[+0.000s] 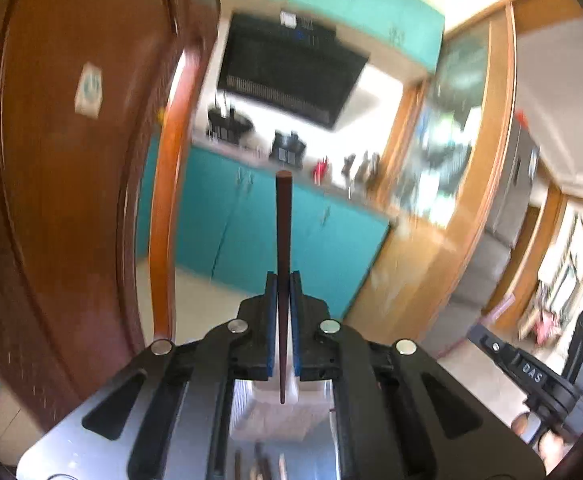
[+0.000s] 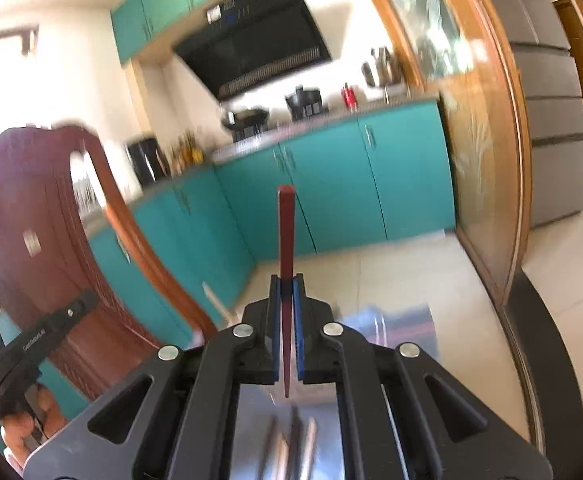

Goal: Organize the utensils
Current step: 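Lift both dark red chopsticks toward the white caddy, then open both tools over the white caddy to drop the chopsticks in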

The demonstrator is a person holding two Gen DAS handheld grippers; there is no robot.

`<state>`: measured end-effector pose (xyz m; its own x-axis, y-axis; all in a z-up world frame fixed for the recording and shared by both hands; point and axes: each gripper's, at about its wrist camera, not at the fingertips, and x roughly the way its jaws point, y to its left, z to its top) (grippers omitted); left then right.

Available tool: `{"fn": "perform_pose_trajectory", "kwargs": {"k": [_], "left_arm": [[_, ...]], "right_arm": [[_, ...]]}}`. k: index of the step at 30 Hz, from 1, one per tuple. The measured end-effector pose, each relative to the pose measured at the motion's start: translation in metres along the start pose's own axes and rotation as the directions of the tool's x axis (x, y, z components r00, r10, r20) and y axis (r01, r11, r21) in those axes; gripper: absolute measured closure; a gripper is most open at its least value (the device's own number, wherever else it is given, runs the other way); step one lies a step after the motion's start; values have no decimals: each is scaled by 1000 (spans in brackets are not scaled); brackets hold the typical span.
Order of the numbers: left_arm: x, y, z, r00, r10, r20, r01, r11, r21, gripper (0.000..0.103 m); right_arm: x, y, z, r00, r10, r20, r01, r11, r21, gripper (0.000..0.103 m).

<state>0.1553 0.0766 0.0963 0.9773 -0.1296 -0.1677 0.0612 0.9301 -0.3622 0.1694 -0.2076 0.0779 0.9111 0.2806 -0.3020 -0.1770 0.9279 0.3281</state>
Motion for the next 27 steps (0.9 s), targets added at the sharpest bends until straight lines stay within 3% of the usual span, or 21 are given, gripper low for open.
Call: {"fn": "perform_pose_trajectory", "kwargs": {"k": [3,5,10,14,19,27], "left_arm": [[18,-3,-6,996,55,73,-57,998,23,96],[42,-4,-18,995,89,39,-91,995,47,96],[95,2,-49,987,118,-107,-113,992,52,96],[108,1,-63,981,137,-135,-126,988,87,96],[122,-6,-80,972,158,-172,-137,982,130,96],[125,-6,-98,961,174,-216,-135,974,183,96]], "right_arm": [[-1,0,12,994,-44,103,43,999,11,96],[10,1,11,988,-63,139,63,998,4,96],[55,-5,-8,995,-76,63,78,997,-27,97],[80,-2,-23,996,-91,-9,90,993,-74,97],[90,13,-41,989,-147,-15,143,976,-163,97],[99,23,-59,985,-172,-35,160,962,-224,97]]}}
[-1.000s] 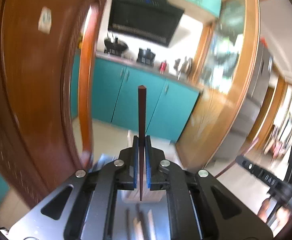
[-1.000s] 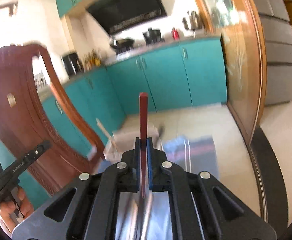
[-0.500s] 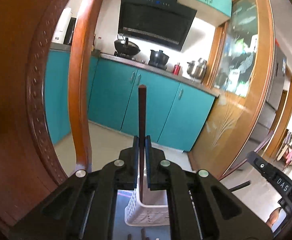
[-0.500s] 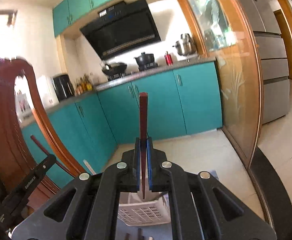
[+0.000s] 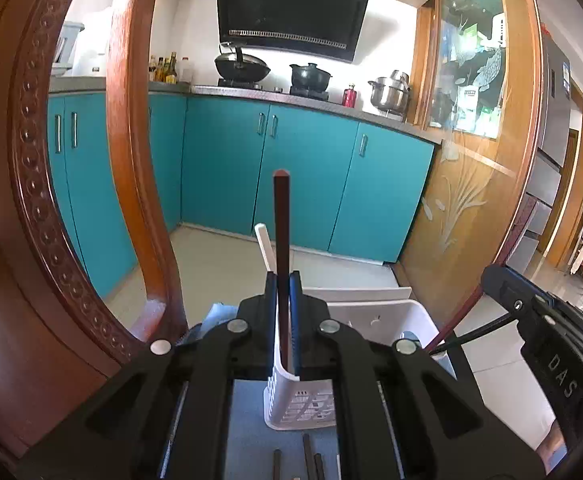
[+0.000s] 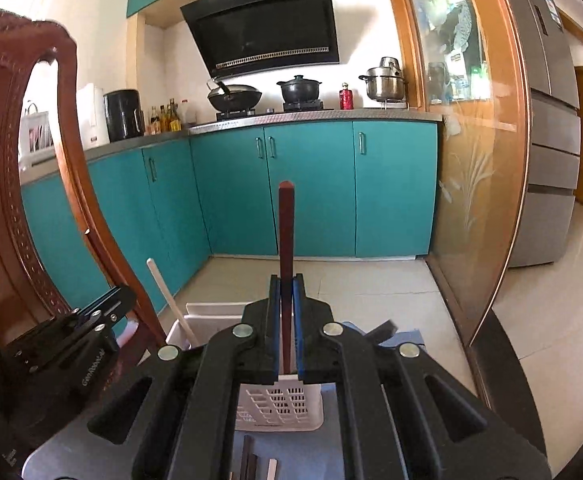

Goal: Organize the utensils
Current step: 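Open both tools over the white caddy to drop the chopsticks in, then move both tools back down to the remaining chopsticks on the cloth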

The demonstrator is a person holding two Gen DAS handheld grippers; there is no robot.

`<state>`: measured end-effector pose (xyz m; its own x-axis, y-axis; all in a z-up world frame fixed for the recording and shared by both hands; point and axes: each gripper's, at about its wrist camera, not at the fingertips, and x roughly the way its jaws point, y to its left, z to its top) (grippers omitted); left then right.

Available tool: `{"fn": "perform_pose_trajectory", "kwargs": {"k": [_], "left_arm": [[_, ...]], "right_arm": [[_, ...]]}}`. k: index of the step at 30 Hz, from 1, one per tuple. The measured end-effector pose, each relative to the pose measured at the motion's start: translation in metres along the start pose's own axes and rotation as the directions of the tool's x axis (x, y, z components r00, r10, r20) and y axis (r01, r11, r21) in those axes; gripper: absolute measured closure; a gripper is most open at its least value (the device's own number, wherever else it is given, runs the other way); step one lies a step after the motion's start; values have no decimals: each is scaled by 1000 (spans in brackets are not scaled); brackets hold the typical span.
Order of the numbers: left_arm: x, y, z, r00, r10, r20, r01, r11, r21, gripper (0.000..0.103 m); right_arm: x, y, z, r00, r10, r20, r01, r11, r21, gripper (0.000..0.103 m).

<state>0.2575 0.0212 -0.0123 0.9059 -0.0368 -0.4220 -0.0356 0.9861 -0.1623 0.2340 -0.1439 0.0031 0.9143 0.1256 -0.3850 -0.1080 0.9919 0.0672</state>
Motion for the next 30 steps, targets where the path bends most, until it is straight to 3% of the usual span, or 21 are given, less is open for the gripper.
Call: {"fn": "perform_pose_trajectory", "kwargs": {"k": [4,7,9,11,14,19,21,24,25,27,28,29,30], "left_arm": [[2,0,-3,1000,-4,-20,4,1000,2,96],[-2,0,-5,1000,-14,-17,14,1000,3,89],[-8,3,-4,1000,-15,-8,15,1000,-1,69],[-17,7,-4,1000,-27,3,27,1000,-14,58],[-32,12,-2,999,-41,28,42,999,-13,56],[-61,29,-8,996,13,90,-9,999,-43,56],[-63,35,-15,997,12,71,-9,999,-52,56],[-54,40,-33,1000,16,-19,-17,1000,-27,56],[-49,42,-42,998,30,-47,-31,999,-17,56],[-39,45,-56,994,55,-99,-54,998,11,56],[-31,46,-66,986,74,-149,-70,997,32,56],[-26,47,-72,980,82,-180,-75,996,41,56],[-23,48,-76,975,85,-203,-77,996,45,56]], "right_arm": [[0,3,-5,1000,-2,-16,1,1000,-9,97],[2,-1,-4,999,4,-36,-3,1000,11,94],[-2,-5,-2,999,22,-36,-20,999,34,81],[-13,-8,2,999,30,-17,-29,998,55,71],[-38,-16,8,998,57,37,-60,994,92,58],[-89,-24,15,988,109,106,-121,986,116,56],[-96,-21,8,983,174,63,-180,979,95,56],[-76,-12,-33,969,232,-88,-232,973,17,56],[-63,-10,-47,961,234,-144,-236,972,7,57],[-17,-9,-89,916,198,-348,-206,979,15,67],[12,-9,-112,862,157,-481,-163,986,30,71],[30,-9,-126,818,145,-557,-147,988,42,71],[42,-8,-137,790,142,-596,-143,989,45,71]]}}
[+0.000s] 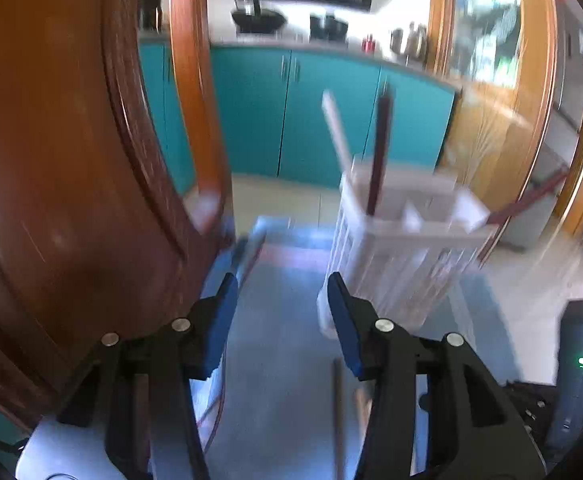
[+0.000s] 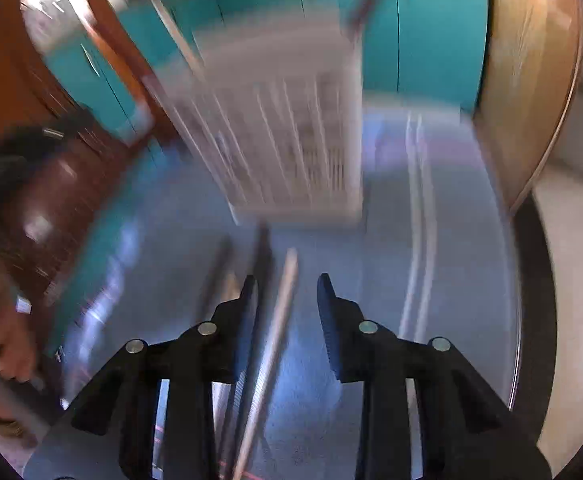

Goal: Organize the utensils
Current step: 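Move both tools back down to the remaining chopsticks on the cloth, then close left tool on a dark chopstick while right tool closes on a wooden one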

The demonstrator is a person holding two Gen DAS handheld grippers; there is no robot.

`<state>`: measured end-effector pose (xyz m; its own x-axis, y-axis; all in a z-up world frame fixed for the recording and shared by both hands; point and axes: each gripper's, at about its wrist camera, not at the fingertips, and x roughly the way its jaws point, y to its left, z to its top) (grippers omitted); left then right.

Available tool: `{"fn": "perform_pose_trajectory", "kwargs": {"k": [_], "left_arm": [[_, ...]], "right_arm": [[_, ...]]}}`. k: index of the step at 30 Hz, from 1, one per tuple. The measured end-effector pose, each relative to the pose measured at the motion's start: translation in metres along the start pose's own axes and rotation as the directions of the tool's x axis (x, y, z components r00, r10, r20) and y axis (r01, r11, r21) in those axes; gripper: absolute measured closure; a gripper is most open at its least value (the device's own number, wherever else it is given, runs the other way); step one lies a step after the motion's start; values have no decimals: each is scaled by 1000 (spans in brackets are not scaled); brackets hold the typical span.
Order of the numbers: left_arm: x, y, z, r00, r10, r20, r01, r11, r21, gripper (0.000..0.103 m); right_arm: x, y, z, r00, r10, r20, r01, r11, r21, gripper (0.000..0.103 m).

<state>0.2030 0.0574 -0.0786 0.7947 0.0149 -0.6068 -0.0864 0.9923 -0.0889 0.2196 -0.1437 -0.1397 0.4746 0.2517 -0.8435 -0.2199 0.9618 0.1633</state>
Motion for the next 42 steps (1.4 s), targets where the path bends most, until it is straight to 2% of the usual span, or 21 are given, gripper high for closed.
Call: {"fn": "perform_pose_trajectory", "kwargs": {"k": [3,5,7,8,9,15,22,25,28,38,40,42], "left_arm": [[12,-1,-12,997,-9,-82,10,1000,17,56],[15,-3,-17,995,-10,-103,14,999,37,55],[14,-6,-22,994,-3,-111,11,998,66,55],[14,-8,-23,993,-2,-115,11,997,75,55],[15,-9,-25,992,-3,-124,13,996,87,55],[28,-18,-35,979,7,-202,23,989,147,56],[46,-26,-49,955,14,-296,39,984,172,55],[58,-25,-53,939,0,-345,52,989,142,55],[67,-25,-57,923,-40,-383,87,990,107,55],[87,-42,-68,913,-7,-409,78,984,158,55],[86,-44,-69,913,-7,-408,82,983,166,62],[83,-48,-70,912,-10,-409,91,980,179,79]], "right_arm": [[29,6,-6,995,-46,-85,45,999,-21,71],[40,10,-7,991,-76,-114,73,997,-36,71],[42,18,-7,988,-122,-94,116,991,-65,75],[42,19,-7,988,-128,-91,122,990,-69,87],[42,20,-7,987,-131,-89,125,990,-67,93],[33,-1,-7,985,-158,-62,160,987,24,96],[23,-31,-7,985,-157,-65,164,978,131,96],[22,-31,-8,986,-157,-63,164,978,131,95],[22,-31,-6,985,-161,-62,168,978,121,91],[22,-22,-7,983,-170,-67,176,979,100,83],[21,-23,-7,983,-172,-70,178,979,100,83],[23,-25,-6,982,-173,-70,180,978,102,82]]}}
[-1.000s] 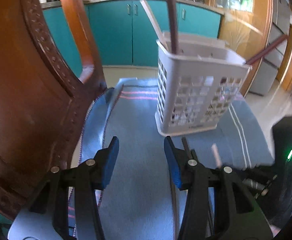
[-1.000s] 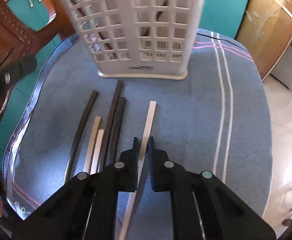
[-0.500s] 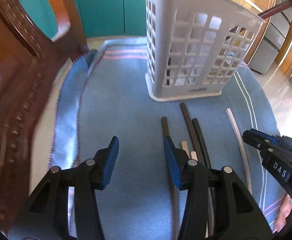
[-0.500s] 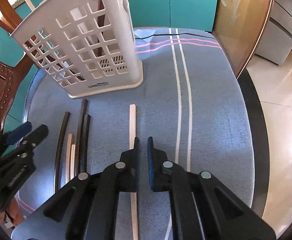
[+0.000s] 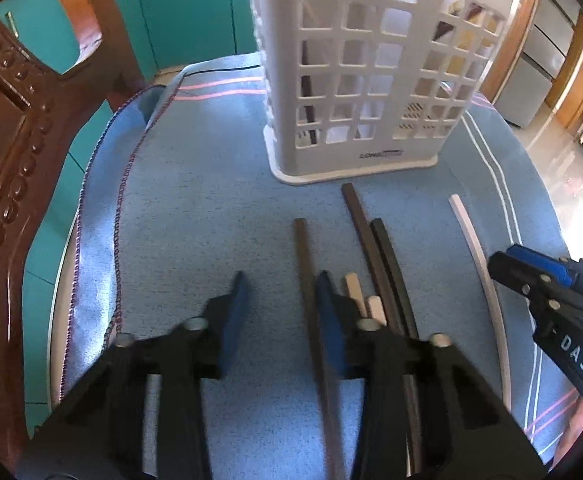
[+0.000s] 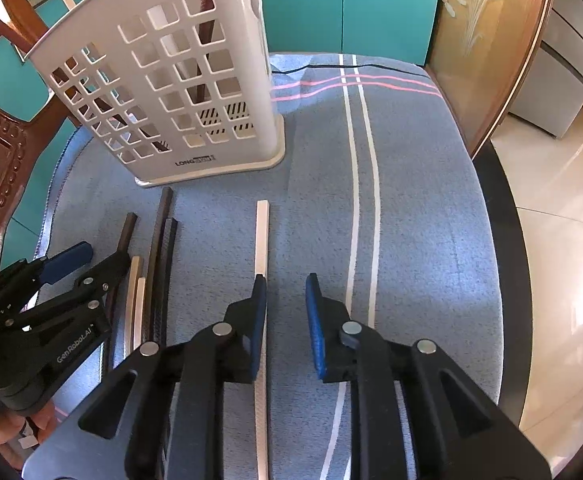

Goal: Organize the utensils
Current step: 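Close left tool on a dark chopstick while right tool closes on a wooden one, then lift both held chopsticks up over the white caddy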

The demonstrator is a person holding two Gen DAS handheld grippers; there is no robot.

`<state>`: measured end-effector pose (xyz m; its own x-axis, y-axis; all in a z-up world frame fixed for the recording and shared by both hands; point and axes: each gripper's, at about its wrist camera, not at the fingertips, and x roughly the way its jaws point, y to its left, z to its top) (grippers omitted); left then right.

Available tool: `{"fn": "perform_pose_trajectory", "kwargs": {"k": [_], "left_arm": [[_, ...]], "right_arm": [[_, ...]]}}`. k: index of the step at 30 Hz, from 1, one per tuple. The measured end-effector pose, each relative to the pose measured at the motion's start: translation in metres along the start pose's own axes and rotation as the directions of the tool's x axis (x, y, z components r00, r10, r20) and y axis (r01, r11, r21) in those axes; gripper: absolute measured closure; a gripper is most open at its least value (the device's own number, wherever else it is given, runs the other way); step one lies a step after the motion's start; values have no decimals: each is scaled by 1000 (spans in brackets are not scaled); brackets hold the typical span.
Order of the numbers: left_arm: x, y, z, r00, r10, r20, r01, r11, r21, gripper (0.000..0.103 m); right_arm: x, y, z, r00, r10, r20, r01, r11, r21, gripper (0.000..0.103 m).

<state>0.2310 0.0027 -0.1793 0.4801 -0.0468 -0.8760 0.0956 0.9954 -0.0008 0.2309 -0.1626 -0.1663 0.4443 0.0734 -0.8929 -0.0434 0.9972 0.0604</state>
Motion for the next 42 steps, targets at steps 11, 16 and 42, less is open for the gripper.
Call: {"fn": "perform_pose_trajectory", "kwargs": {"k": [11,16,42], "left_arm": [[-16,-3,-12,1000,4,5,-4,1000,20,92],[-13,3,-11,1000,8,-7,-8,1000,26,70],[-5,-9,-8,1000,-22,2,22,998,54,93]], "right_arm": [[1,-6,3,1000,-1,0,1,1000,8,76],[2,1,3,1000,-6,0,6,1000,-15,70],[15,15,-1,999,-43,31,46,995,-85,96]]}}
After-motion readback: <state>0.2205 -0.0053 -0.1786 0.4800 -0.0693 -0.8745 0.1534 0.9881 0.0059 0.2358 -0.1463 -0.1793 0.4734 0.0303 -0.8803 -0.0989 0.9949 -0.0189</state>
